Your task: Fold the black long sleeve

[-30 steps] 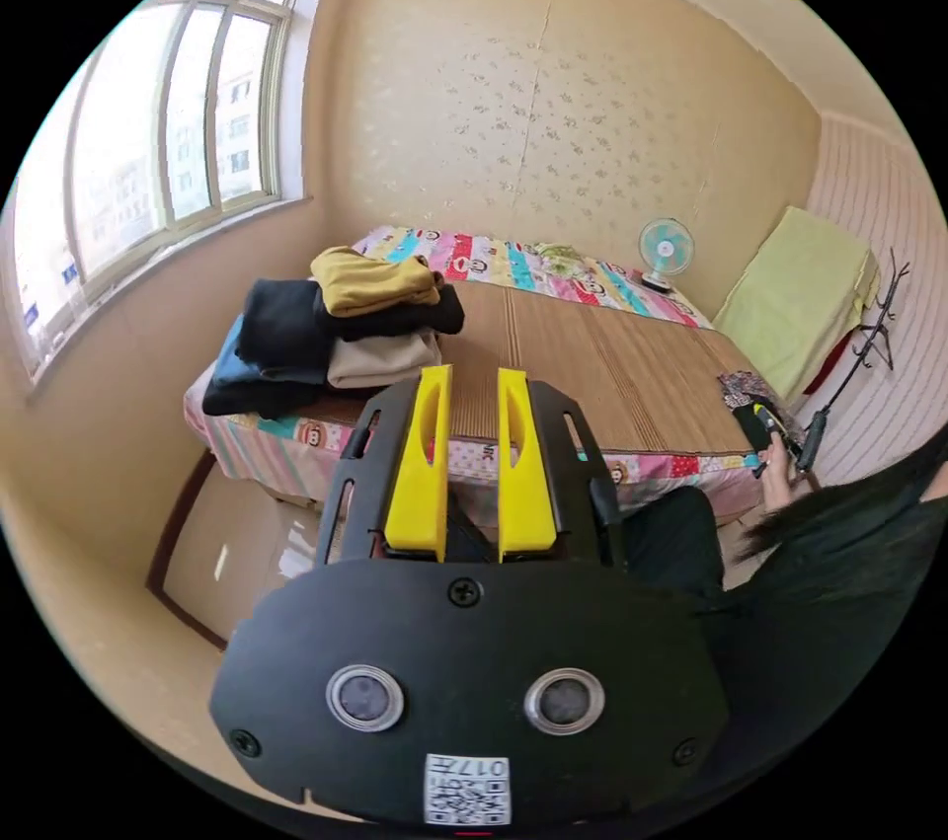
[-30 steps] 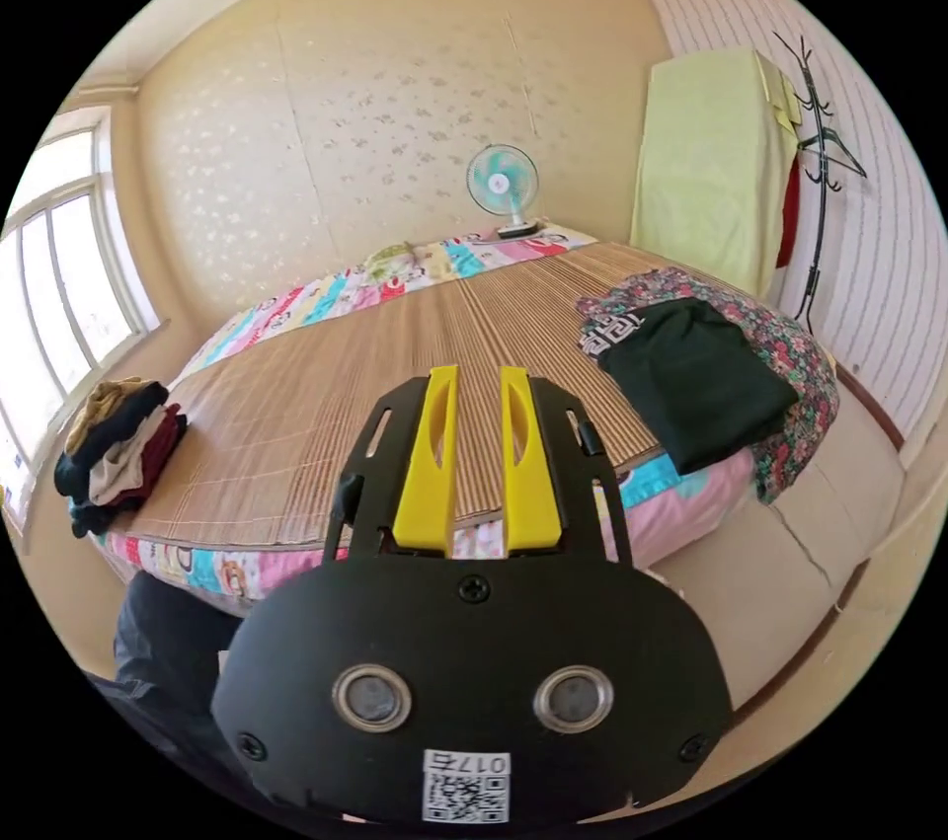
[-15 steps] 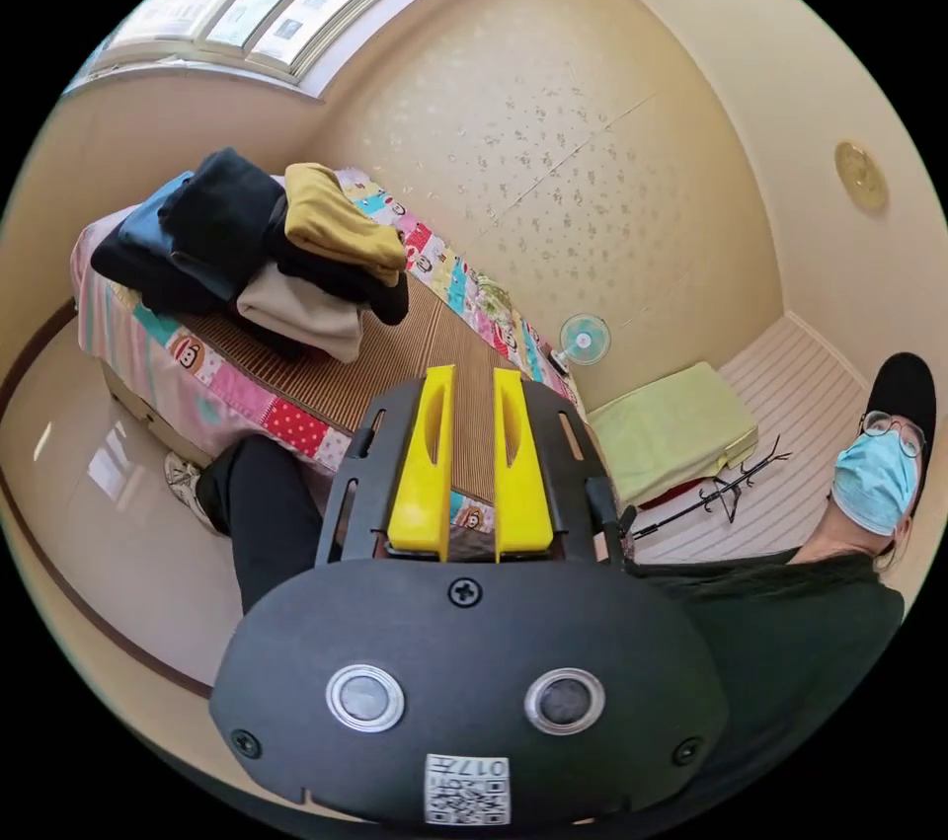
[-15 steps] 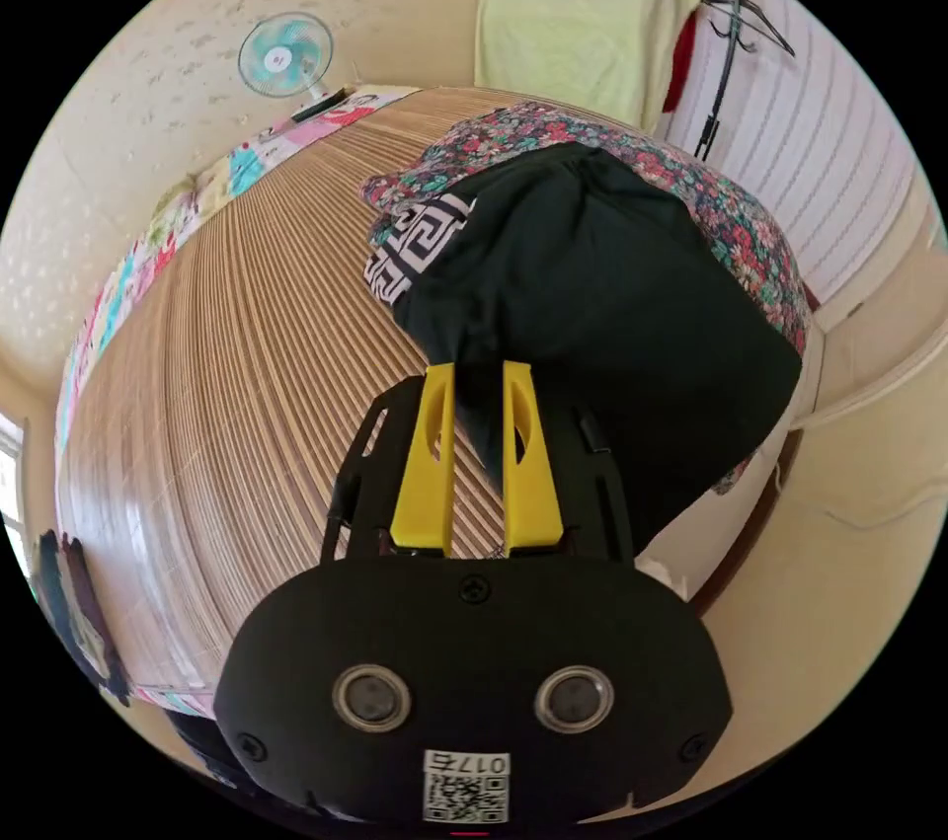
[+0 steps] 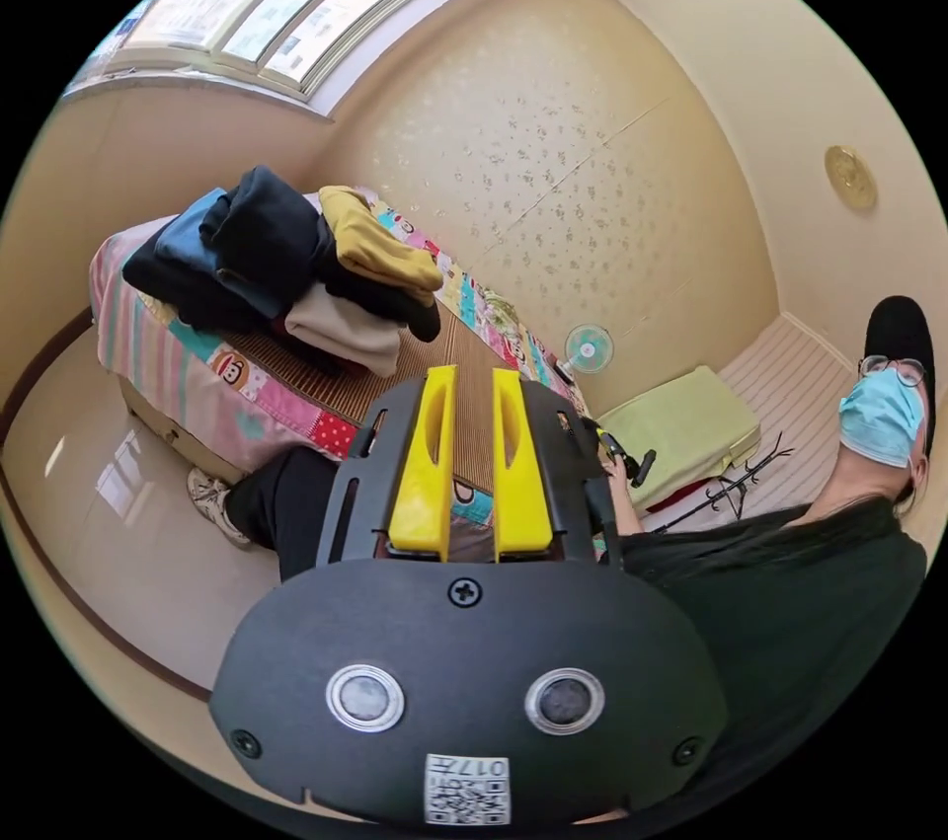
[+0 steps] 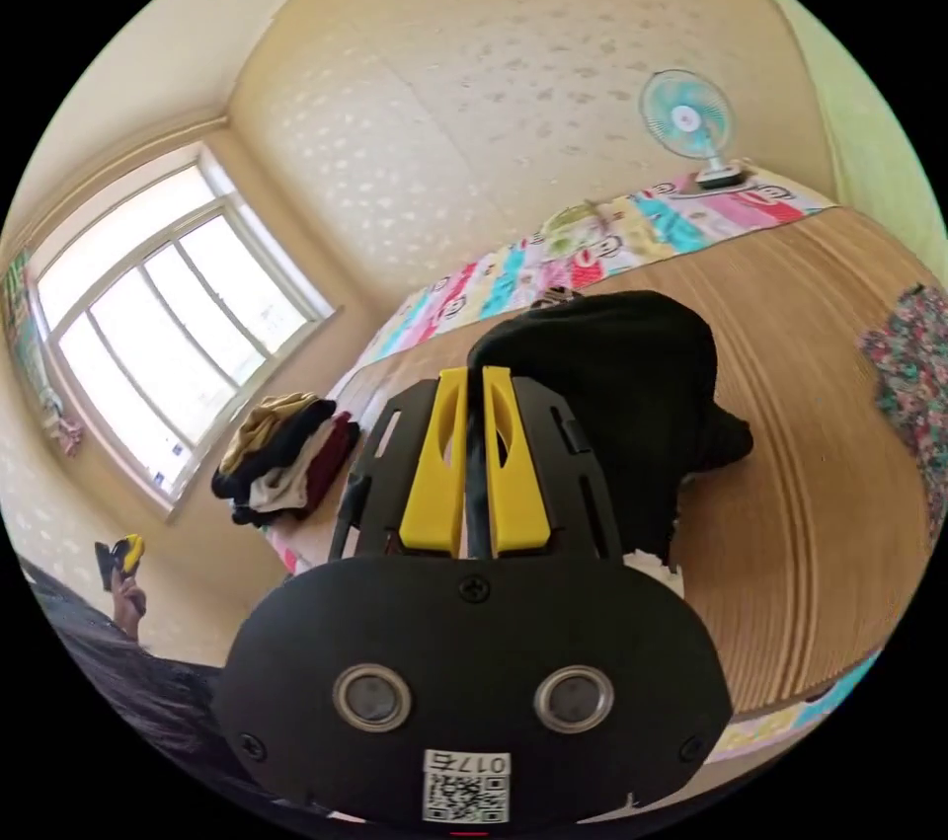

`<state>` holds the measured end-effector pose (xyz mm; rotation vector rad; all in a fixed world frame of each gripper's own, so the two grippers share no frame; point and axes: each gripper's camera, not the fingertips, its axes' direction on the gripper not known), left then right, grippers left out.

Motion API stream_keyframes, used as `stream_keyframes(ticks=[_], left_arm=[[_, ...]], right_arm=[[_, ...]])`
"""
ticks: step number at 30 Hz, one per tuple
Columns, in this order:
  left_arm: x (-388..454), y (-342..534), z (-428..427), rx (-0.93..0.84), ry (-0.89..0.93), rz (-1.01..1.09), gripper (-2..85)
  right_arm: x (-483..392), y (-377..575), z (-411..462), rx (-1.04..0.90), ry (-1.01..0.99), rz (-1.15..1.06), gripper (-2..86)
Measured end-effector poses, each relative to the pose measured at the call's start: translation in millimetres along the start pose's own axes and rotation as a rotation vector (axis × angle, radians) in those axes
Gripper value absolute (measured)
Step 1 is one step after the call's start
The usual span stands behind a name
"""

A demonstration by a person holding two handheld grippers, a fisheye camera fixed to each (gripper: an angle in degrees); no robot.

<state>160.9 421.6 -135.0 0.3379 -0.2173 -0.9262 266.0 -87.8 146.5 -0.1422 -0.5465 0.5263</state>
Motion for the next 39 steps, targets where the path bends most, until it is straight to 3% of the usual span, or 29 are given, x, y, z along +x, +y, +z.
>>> stream_keyframes(ticks=[3,7,10,13,16,21,28,31,34,37,39], left_arm=[[-10.0,2.3,-3.0,-0.021,-0.056,0.005,6.1],[-19.6,0.6,8.6,-0.077,-0.116,0.007,5.9],[-30.5,-10.5,24.3,-0.123,-0.071,-0.001,5.8],[-38.6,-25.9,42.2,-0.158,0.000,0.009,5.9],[-38.3,-37.6,72.8,-0.232,0.023,0.051,6.3],[-23.9,-42.2,164.9,-0.446,0.122,0.155,6.5],[9.6,-49.0,321.1,-0.735,0.183,0.316,9.1],[24.3,-59.1,388.9,-0.784,0.027,0.400,10.7],[14.6,-69.1,448.4,-0.802,-0.092,0.354,10.3],[-4.4,-45.9,499.4,-0.968,0.001,0.232,2.7],[6.6,-24.7,486.0,-0.953,0.172,0.225,0.1]], right_arm=[[-69.7,33.0,84.1,-0.170,-0.119,-0.057,2.8],[-126.2,130.0,181.0,-0.423,-0.098,-0.011,3.0],[-142.7,195.9,199.9,-0.519,-0.037,0.013,2.8],[-154.2,230.2,171.7,-0.478,0.044,-0.077,2.4],[-157.4,241.2,145.5,-0.567,0.054,-0.140,1.4],[-141.8,258.8,103.9,-0.693,0.263,-0.193,0.5],[-91.6,271.4,28.3,-0.592,0.150,0.063,0.3],[-84.5,272.9,11.5,-0.574,0.155,0.060,0.4],[-78.1,275.0,-1.4,-0.565,0.182,0.039,0.5],[-65.2,280.8,-14.9,-0.552,0.188,0.058,0.8],[-56.7,285.3,-24.6,-0.532,0.165,0.076,1.1]])
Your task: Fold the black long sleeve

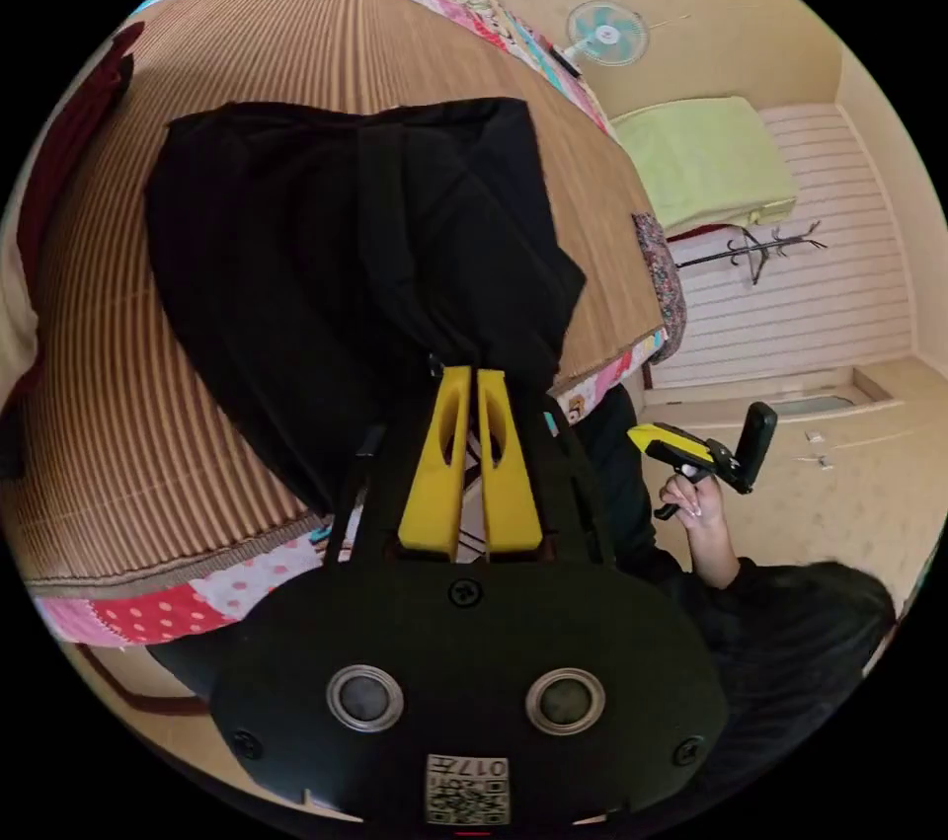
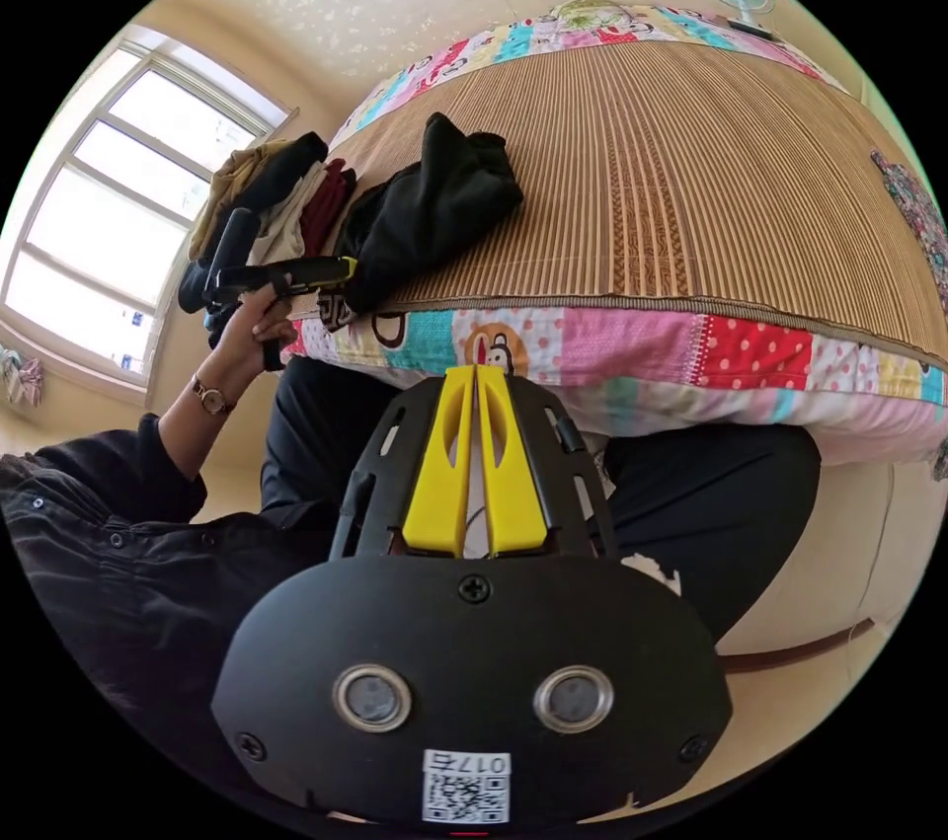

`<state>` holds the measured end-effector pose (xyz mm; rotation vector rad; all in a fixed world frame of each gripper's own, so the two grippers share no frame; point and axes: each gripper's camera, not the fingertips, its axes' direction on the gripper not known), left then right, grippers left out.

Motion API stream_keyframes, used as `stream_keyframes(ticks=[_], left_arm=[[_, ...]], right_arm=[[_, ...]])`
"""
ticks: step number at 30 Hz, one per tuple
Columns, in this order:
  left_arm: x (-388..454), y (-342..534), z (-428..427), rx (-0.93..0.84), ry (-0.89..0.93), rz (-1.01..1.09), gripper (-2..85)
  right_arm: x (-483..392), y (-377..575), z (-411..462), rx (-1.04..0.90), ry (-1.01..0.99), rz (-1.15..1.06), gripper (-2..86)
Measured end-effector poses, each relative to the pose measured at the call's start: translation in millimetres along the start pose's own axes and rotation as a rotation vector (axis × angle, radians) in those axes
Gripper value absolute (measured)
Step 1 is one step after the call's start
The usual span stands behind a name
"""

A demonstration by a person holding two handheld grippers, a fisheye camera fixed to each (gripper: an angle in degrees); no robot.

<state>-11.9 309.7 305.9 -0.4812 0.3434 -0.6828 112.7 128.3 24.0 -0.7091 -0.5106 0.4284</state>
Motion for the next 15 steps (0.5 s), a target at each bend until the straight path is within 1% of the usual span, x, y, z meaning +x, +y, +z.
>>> stream_keyframes(ticks=[3,5,7,8,10,11,13,15], left_arm=[[53.1,47.3,2.9,0.051,0.042,0.172,-0.7],[78.0,76.2,1.1,0.088,0.025,0.222,-0.9],[88.0,97.3,-7.8,0.138,0.019,0.211,-0.9],[88.3,104.4,-17.4,0.165,0.042,0.184,-0.9],[88.7,107.1,-36.6,0.205,0.111,0.176,-0.9],[92.6,104.6,-50.0,0.222,0.149,0.188,-0.9],[107.8,98.2,-68.2,0.243,0.175,0.238,-1.0],[142.1,88.2,-85.9,0.258,0.189,0.333,-1.0]], right_arm=[[8.6,12.2,-8.9,0.050,-0.097,-0.036,2.4],[4.7,15.3,-9.9,0.091,-0.225,-0.126,6.2],[-2.8,12.5,-1.1,0.088,-0.338,-0.203,10.0],[-10.0,8.8,10.6,0.057,-0.394,-0.243,11.8],[-25.5,4.6,30.8,0.005,-0.418,-0.280,13.3],[-38.4,5.2,40.3,0.006,-0.393,-0.294,14.1],[-55.2,9.8,45.4,0.059,-0.360,-0.280,15.1],[-66.9,16.5,42.6,0.135,-0.391,-0.246,15.9]])
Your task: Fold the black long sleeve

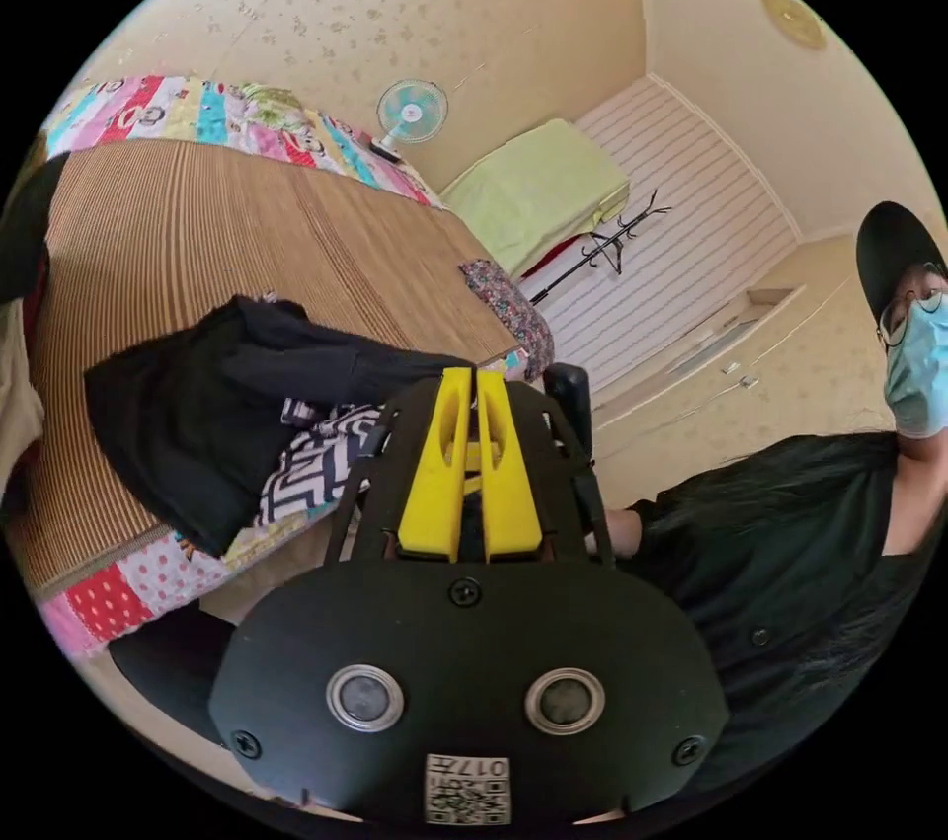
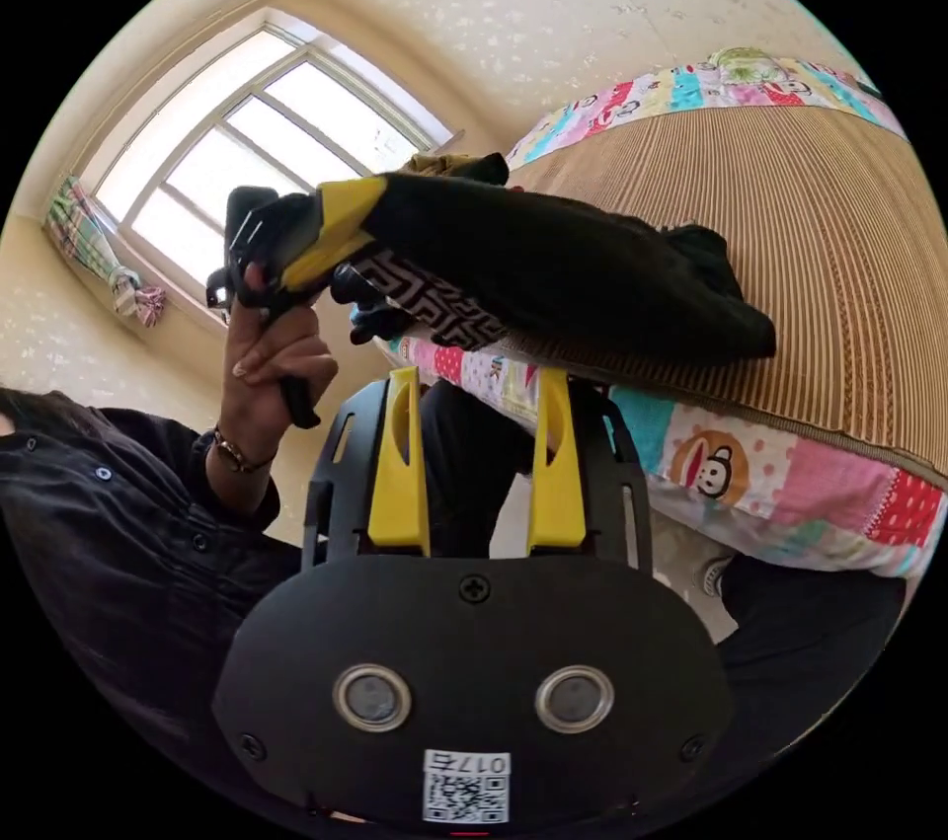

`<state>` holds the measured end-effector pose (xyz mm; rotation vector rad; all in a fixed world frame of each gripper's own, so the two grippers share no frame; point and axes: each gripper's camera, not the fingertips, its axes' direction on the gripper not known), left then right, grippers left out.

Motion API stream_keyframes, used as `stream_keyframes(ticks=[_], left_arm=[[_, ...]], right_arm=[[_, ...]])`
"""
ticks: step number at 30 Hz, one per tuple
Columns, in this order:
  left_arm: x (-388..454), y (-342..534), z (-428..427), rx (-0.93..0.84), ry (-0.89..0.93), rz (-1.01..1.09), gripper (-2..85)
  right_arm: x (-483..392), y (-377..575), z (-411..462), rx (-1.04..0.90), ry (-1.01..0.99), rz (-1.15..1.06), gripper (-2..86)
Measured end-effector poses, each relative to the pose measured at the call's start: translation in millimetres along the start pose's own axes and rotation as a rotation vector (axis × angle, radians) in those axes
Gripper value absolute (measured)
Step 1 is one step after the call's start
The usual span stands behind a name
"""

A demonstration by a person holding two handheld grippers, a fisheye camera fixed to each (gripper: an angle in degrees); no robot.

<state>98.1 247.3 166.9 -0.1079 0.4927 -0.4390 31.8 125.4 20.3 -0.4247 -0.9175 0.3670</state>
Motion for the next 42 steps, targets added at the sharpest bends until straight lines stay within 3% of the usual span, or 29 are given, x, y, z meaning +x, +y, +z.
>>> stream_keyframes(ticks=[3,7,15,20,34,37,42], left_arm=[[33.0,-24.7,-0.5,0.035,0.102,0.065,-1.0],[56.0,-44.0,-14.9,0.146,0.213,0.089,-1.0],[92.9,-67.7,-62.3,0.389,0.391,0.143,-1.0],[151.1,-75.3,-55.7,0.366,0.355,0.245,-1.0],[209.0,-50.0,-57.5,0.529,0.345,0.292,-1.0],[211.2,-44.8,-62.4,0.520,0.315,0.279,-1.0],[230.6,-55.0,-55.2,0.379,0.204,0.312,-1.0]], right_arm=[[-23.7,8.0,-2.8,0.084,0.023,-0.028,16.3],[-46.7,30.2,-23.7,0.180,0.201,-0.136,15.6],[-89.1,93.5,-48.2,0.332,0.258,-0.294,17.2],[-112.8,116.1,-5.1,0.390,0.487,-0.319,17.1],[-161.5,107.9,66.9,0.621,0.687,-0.372,16.4],[-167.4,116.5,74.8,0.683,0.715,-0.415,16.3],[-178.6,112.8,116.2,0.607,0.757,-0.516,17.4]])
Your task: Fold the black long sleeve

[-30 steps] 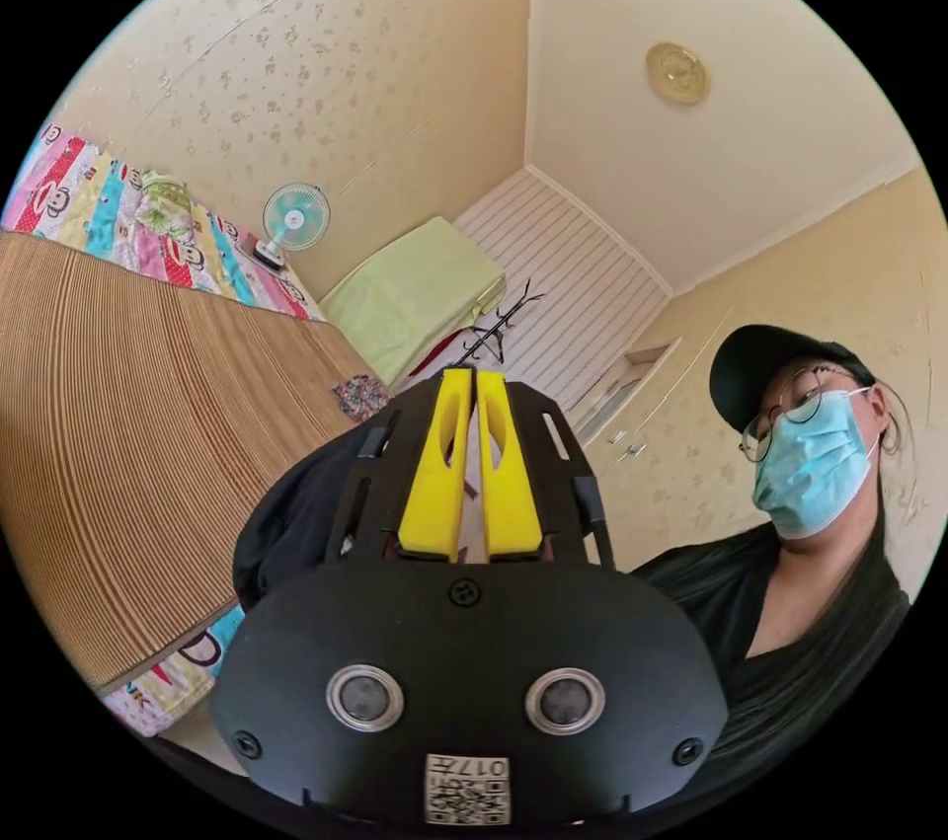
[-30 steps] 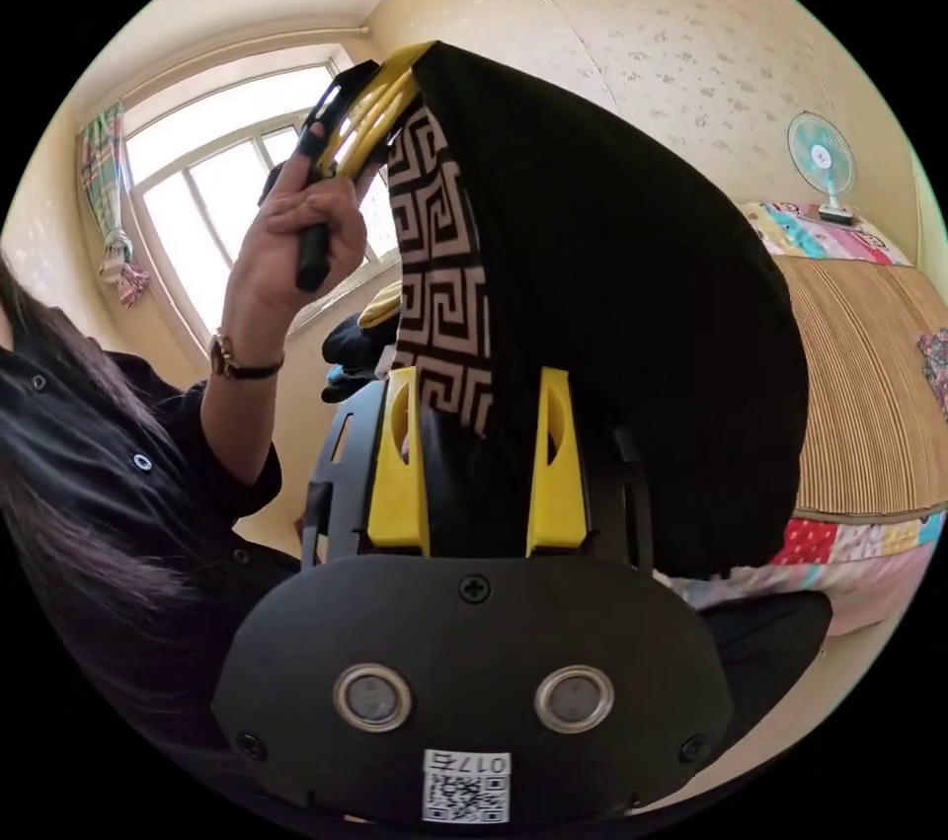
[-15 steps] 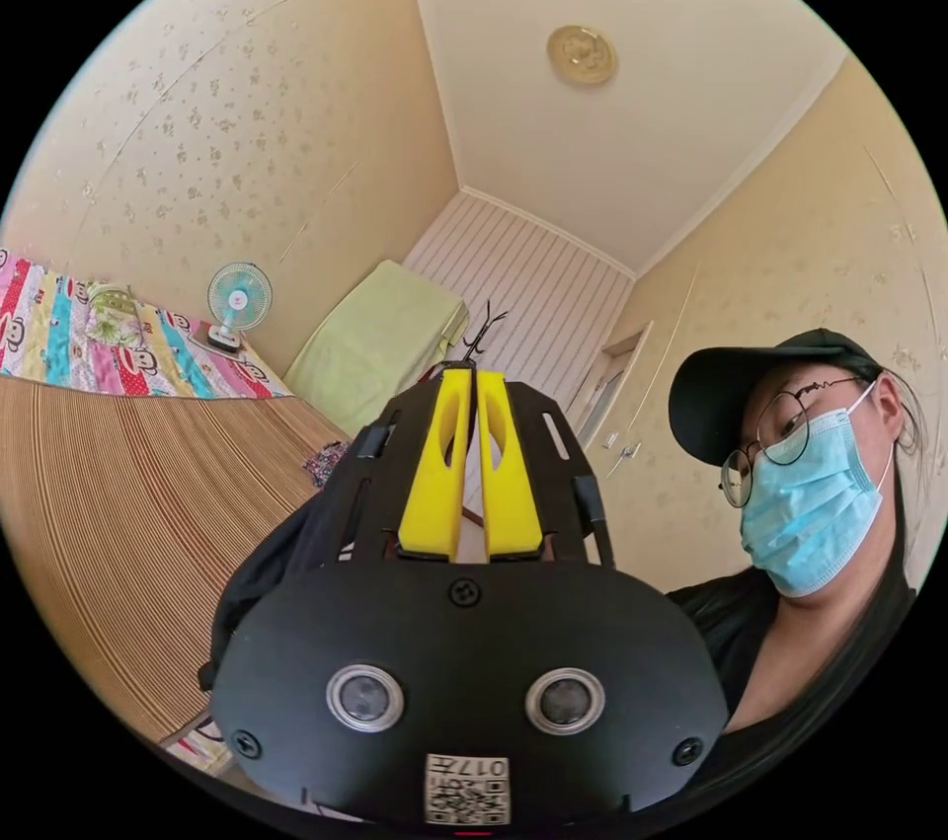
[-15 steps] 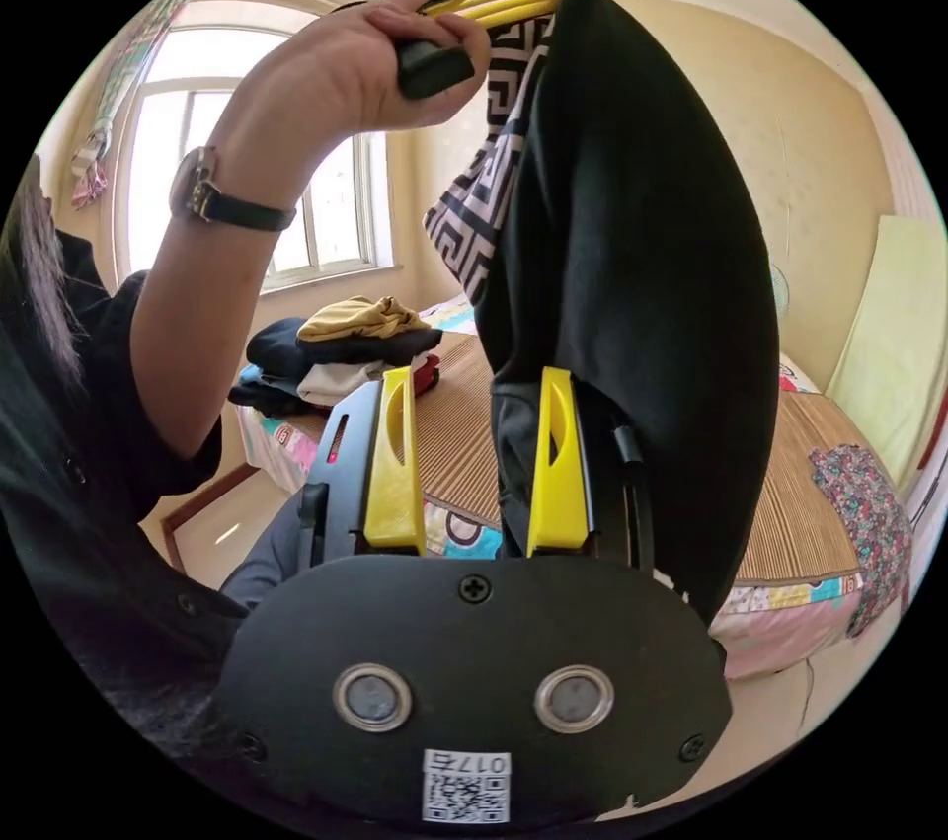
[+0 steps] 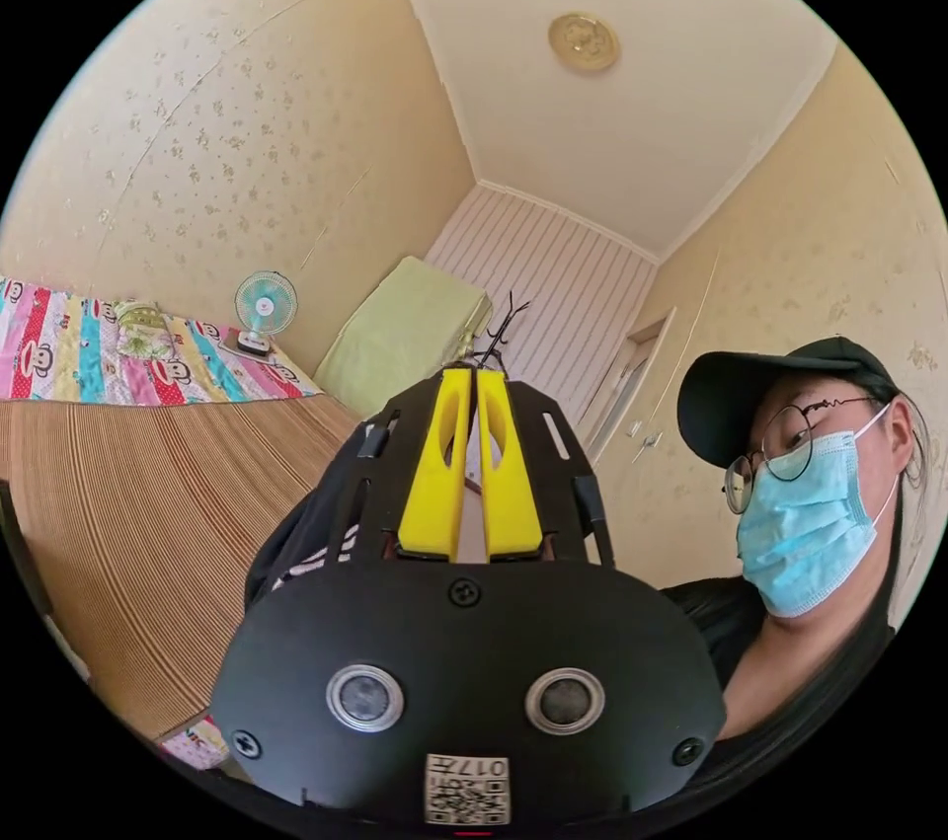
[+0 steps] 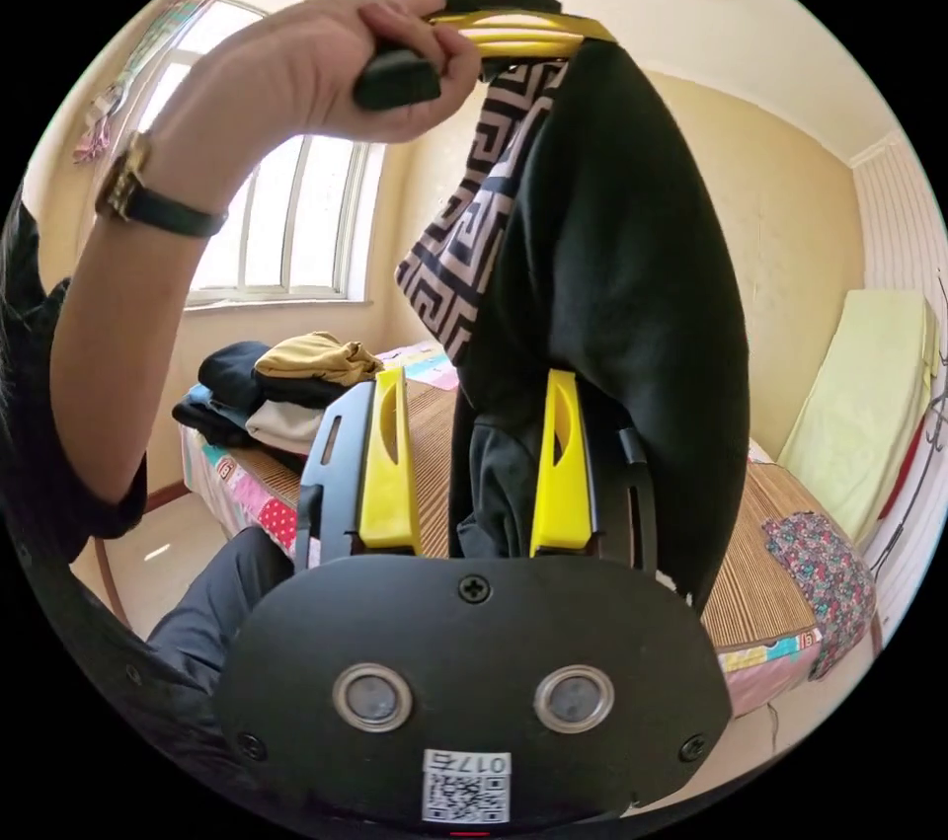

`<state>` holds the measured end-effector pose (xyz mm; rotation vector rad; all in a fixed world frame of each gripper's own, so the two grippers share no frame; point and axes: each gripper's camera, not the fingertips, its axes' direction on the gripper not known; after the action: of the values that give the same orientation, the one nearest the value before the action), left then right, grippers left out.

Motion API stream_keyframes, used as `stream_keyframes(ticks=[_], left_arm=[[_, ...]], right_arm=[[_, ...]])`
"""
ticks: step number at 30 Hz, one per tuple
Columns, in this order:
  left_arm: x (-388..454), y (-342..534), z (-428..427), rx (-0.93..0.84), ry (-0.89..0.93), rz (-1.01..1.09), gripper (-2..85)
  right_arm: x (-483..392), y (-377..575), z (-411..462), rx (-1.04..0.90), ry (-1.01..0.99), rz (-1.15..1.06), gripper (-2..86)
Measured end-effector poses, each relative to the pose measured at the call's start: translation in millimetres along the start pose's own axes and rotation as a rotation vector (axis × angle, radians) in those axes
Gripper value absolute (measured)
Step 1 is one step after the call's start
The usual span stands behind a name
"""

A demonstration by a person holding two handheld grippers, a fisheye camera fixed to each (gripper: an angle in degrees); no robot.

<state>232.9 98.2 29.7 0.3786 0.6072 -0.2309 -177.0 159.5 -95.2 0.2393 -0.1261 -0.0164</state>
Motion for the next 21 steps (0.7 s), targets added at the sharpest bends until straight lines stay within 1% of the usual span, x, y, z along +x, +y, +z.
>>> stream_keyframes(ticks=[3,4,5,6,8,9,12,13,14,15,16,17,18,20,21], left_arm=[[4.4,0.1,5.3,-0.007,-0.016,0.000,-1.0],[4.7,0.3,4.4,0.003,-0.022,0.002,-1.0],[4.2,0.1,1.3,0.019,-0.030,0.005,-1.0],[2.1,-1.2,-3.3,0.031,-0.037,0.007,-1.0],[-5.8,-2.6,-15.3,0.063,-0.057,-0.012,-1.0],[-13.9,-2.6,-25.8,0.093,-0.074,-0.037,-1.0],[-34.0,0.0,-49.3,0.161,-0.087,-0.095,-1.0],[-36.3,0.9,-52.0,0.172,-0.085,-0.099,-1.0],[-38.4,3.3,-54.5,0.192,-0.087,-0.101,-1.0],[-37.9,5.5,-52.7,0.203,-0.094,-0.100,-1.0],[-37.0,6.3,-50.3,0.202,-0.096,-0.099,-1.0],[-34.9,7.2,-43.1,0.192,-0.091,-0.097,-1.0],[-32.4,7.5,-33.1,0.173,-0.076,-0.096,-1.0],[-28.4,7.3,-14.7,0.129,-0.053,-0.093,-0.9],[-26.0,7.6,-3.1,0.103,-0.051,-0.094,-0.9]], right_arm=[[-11.9,5.8,12.9,-0.011,0.076,0.009,13.1],[-12.1,6.5,10.2,0.001,0.082,0.010,8.9],[-9.6,7.0,1.9,0.030,0.070,0.013,2.6],[-7.4,7.3,-4.5,0.056,0.046,0.008,2.2],[11.7,5.2,-36.6,0.142,-0.075,-0.006,1.1],[19.1,3.3,-44.0,0.146,-0.098,0.005,0.9],[68.9,-1.4,-75.8,0.178,-0.209,0.146,0.9],[85.5,-1.7,-82.1,0.178,-0.287,0.177,1.1],[93.8,-2.1,-83.4,0.161,-0.381,0.172,1.4],[94.3,-1.6,-82.3,0.147,-0.421,0.161,1.8],[89.0,1.1,-77.2,0.112,-0.475,0.142,2.6],[75.7,6.5,-69.9,0.075,-0.497,0.133,5.1],[66.7,9.6,-66.4,0.058,-0.506,0.128,6.3],[23.2,21.2,-57.3,0.010,-0.516,0.118,13.7],[11.9,24.1,-57.2,0.012,-0.508,0.115,14.5]])
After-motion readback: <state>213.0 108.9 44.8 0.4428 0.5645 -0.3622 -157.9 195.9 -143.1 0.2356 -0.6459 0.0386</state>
